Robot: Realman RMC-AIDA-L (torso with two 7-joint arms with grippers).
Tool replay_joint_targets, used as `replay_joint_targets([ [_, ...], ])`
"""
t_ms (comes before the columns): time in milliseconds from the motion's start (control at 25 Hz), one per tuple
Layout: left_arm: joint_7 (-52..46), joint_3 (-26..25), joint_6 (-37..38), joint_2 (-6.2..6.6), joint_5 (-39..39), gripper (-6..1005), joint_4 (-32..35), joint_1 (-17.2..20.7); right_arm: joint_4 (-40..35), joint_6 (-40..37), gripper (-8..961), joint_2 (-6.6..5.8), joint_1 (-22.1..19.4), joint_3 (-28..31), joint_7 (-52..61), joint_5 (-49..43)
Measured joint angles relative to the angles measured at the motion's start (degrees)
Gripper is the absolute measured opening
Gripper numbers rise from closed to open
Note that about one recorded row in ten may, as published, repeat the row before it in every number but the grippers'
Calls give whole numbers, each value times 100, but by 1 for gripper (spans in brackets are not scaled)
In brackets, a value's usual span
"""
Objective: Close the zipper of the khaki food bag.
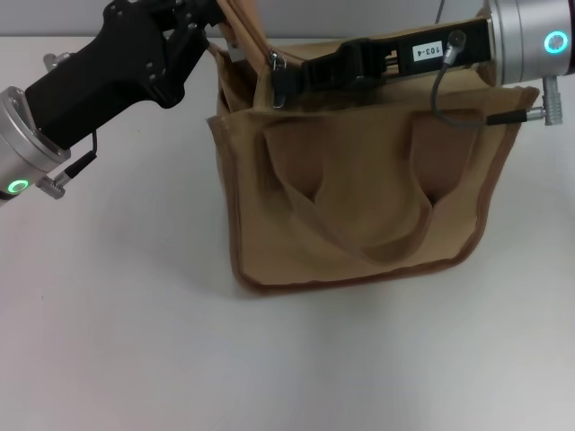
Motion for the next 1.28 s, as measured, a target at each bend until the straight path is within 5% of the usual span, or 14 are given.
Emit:
replay_joint_targets([
  [1280,-5,-101,-44,17,-66,16,-5,125,-630,-146,0,3,-521,52,8,34],
])
